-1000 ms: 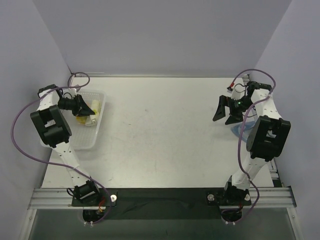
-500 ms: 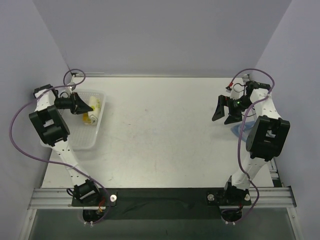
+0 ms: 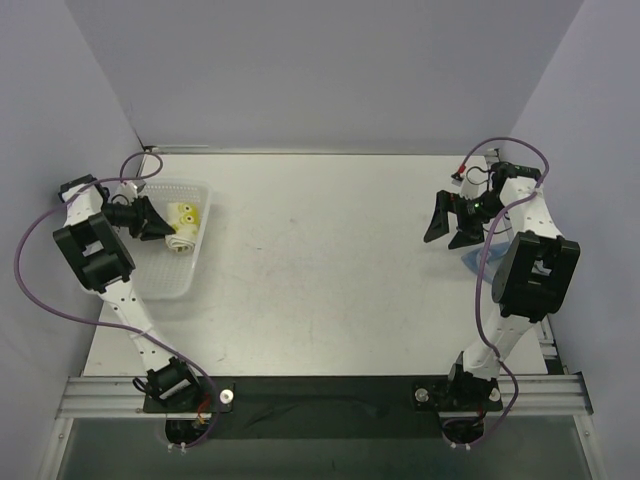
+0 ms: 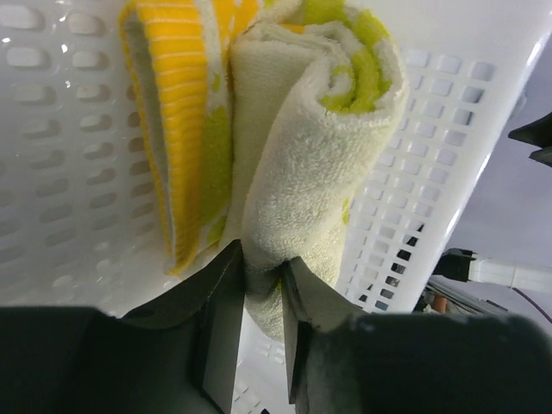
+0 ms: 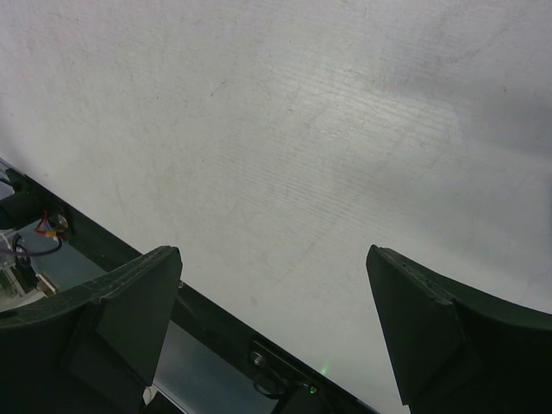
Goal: Roll the towels
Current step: Place the rolled towel into the container
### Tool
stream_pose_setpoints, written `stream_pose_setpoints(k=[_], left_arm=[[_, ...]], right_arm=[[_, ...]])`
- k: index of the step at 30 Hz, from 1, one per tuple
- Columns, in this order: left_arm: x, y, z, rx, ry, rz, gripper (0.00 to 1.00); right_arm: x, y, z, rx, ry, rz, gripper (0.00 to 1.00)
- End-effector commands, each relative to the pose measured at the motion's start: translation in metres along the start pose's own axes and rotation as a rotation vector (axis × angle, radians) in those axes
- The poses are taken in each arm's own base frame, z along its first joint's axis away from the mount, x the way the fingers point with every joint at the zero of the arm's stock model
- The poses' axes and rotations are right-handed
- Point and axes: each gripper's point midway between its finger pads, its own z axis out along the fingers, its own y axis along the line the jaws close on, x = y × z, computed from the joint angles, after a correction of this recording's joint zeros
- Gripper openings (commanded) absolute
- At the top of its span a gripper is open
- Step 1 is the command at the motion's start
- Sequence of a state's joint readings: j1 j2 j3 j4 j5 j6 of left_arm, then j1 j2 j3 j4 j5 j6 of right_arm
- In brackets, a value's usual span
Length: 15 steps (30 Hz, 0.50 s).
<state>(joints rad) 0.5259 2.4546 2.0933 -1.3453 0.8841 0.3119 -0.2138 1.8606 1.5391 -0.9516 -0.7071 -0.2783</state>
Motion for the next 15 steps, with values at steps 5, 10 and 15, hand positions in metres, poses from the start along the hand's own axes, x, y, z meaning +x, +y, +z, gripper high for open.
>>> stream_pose_setpoints(k=[5, 10, 15], left_arm=[[-0.014, 0.023, -0.032, -0.236, -0.068, 0.041, 0.46], [-0.020, 0.028, -0.044, -0.340, -0.090, 0.075, 0.53], [-0.032, 0.010, -0.056, -0.409, -0.129, 0.164, 0.54]], right_arm=[[0.006, 0.016, -0.007, -0.016, 0.025, -0.008, 0.93], [0.007, 0.018, -0.007, -0.014, 0.027, -0.020, 0.94], [0.007, 0.018, -0.007, -0.008, 0.027, -0.032, 0.94]])
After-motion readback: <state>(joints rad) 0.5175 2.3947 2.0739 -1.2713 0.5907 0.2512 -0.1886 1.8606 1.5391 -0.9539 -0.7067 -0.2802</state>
